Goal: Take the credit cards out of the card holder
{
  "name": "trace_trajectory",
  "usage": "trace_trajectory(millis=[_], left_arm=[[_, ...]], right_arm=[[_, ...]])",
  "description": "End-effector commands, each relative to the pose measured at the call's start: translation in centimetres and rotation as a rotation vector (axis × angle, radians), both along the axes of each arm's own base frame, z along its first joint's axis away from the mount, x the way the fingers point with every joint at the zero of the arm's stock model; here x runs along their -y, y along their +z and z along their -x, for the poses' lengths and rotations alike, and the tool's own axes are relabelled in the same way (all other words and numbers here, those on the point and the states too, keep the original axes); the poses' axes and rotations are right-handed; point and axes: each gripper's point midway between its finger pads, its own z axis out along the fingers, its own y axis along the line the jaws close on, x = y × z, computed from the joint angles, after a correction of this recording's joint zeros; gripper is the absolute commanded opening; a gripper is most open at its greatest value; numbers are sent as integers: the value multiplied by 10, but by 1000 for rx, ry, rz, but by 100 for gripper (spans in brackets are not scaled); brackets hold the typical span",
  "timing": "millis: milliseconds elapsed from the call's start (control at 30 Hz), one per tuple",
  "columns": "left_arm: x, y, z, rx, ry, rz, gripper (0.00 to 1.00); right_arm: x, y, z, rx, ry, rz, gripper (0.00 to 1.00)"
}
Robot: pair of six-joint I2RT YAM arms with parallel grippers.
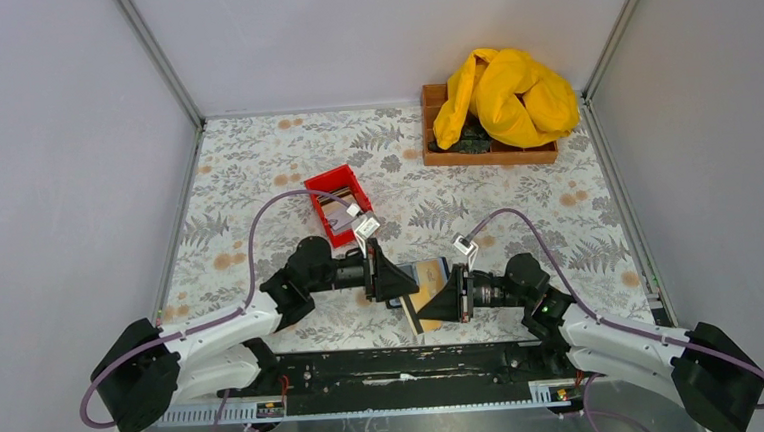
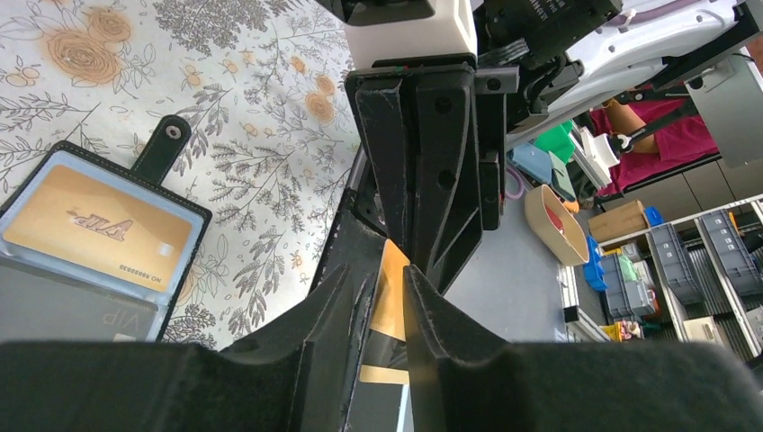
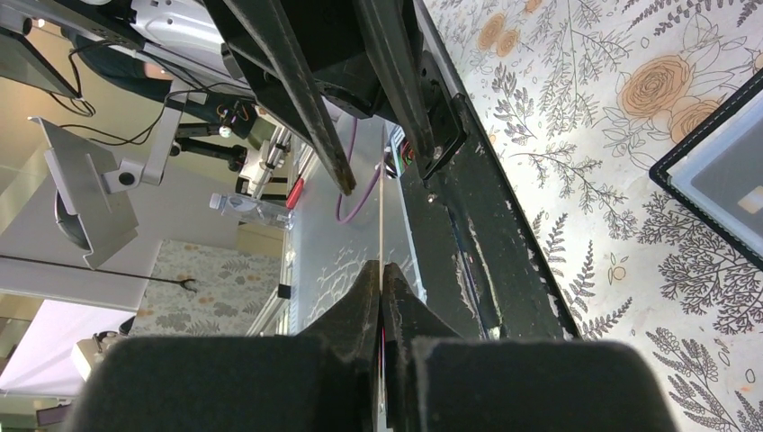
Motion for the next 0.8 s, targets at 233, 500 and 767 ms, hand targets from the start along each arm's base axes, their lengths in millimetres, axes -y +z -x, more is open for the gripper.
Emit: trace_trajectory(millis=[233,500,767], left_arm=[[2,5,10,32,-46,2,28],[6,2,14,25,-75,-11,1],[9,-7,7,10,-46,-41,0]], right_arm=[[-4,24,-2,101,4,-49,0],[-4,21,-1,90,9,-51,0],[-1,23,-4,109,-25,-67,27]])
